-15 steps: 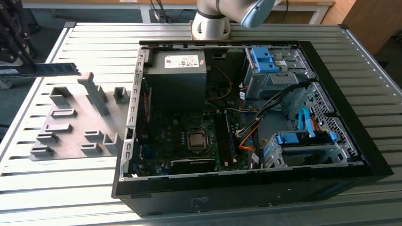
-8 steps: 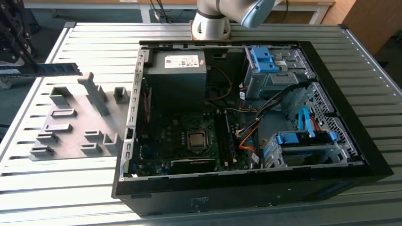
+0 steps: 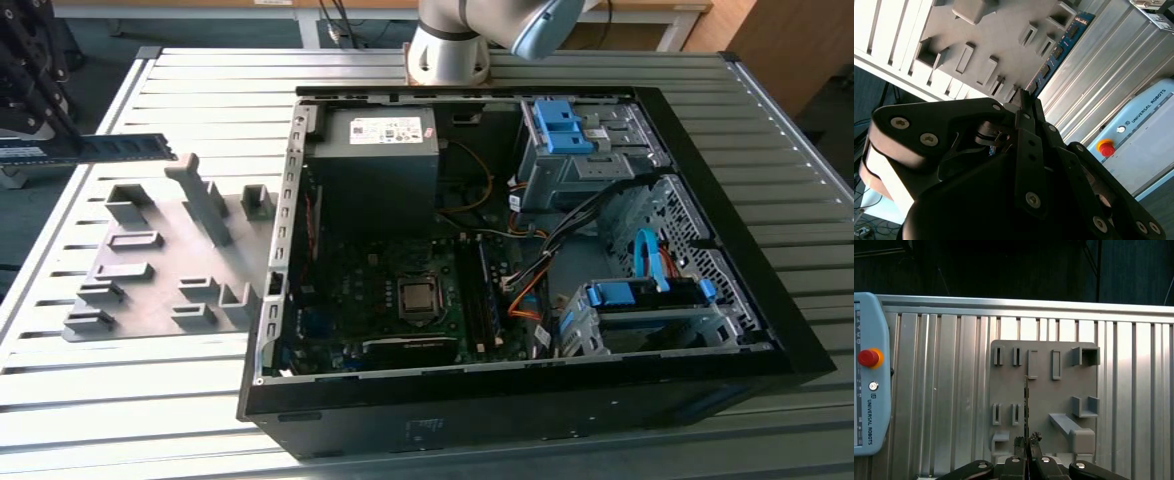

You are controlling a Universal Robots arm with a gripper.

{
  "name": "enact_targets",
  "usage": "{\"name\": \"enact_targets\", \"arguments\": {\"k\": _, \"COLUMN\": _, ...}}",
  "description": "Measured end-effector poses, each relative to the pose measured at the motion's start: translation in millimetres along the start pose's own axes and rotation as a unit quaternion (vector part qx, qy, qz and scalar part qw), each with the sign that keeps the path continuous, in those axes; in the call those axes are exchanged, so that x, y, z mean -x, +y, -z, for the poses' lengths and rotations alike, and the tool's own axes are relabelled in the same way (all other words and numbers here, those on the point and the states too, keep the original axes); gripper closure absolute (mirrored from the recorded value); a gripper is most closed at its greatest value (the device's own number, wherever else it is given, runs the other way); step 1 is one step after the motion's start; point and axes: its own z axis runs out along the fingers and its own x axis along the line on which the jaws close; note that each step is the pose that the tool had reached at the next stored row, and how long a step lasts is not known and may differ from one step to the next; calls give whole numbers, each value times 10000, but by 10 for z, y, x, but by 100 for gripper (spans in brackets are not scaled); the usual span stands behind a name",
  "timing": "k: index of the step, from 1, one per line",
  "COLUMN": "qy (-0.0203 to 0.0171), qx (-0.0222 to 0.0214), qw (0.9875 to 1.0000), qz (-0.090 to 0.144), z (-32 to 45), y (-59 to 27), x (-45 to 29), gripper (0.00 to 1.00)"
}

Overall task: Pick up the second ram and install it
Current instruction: 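Pick up the second ram and move it above second insertion slot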

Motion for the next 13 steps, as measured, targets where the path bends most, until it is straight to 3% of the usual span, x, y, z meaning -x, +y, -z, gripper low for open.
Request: {"name": "enact_targets", "arguments": {"k": 13, "qy": 0, "qx": 0, "qw": 10000, "qz": 0, "z": 1, "y": -35, "x": -1, "gripper": 86}}
